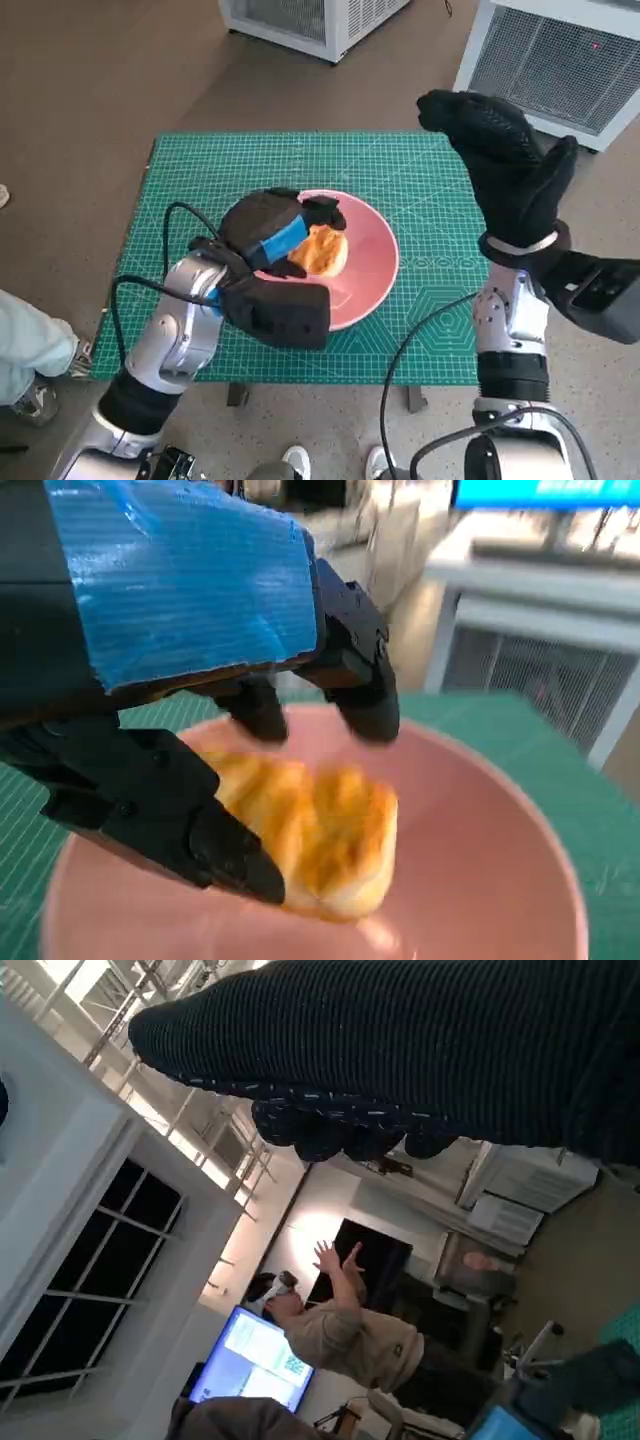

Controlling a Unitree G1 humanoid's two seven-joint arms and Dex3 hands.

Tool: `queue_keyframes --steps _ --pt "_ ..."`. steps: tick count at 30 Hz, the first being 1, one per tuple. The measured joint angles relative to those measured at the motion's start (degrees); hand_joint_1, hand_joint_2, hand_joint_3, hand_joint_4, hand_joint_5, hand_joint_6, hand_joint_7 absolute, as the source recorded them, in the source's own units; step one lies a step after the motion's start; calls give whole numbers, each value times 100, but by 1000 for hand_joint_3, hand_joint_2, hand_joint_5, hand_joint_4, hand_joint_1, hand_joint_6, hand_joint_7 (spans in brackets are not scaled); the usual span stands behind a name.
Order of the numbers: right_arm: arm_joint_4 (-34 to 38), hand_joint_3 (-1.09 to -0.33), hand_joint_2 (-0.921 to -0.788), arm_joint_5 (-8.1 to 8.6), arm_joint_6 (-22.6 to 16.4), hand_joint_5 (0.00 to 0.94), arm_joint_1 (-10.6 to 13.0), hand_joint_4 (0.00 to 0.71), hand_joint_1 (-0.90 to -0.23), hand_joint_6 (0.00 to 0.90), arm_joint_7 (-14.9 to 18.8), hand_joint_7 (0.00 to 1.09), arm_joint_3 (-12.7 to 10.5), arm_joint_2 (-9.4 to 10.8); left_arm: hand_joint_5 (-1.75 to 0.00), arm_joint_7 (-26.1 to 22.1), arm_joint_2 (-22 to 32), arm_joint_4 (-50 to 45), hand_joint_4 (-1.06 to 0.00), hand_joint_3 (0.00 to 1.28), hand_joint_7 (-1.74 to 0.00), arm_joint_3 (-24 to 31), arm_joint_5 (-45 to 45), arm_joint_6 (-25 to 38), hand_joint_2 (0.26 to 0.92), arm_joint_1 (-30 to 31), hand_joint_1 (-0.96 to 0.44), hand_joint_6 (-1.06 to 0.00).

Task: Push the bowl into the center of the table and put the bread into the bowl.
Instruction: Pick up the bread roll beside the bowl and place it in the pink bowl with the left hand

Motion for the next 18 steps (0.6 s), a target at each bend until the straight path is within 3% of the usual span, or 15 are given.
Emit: queue_keyframes --steps 8,18 --pt "-11 -823 -921 -4 0 56 10 142 -768 -1 -42 598 14 -4 -1 -323 105 -629 -76 10 -24 161 -64 82 766 63 -455 -215" --pt "-69 -830 -921 -14 -7 55 51 138 -767 -1 -115 597 83 5 -4 -577 325 -1891 -83 4 -17 846 -261 323 763 493 -446 -212"
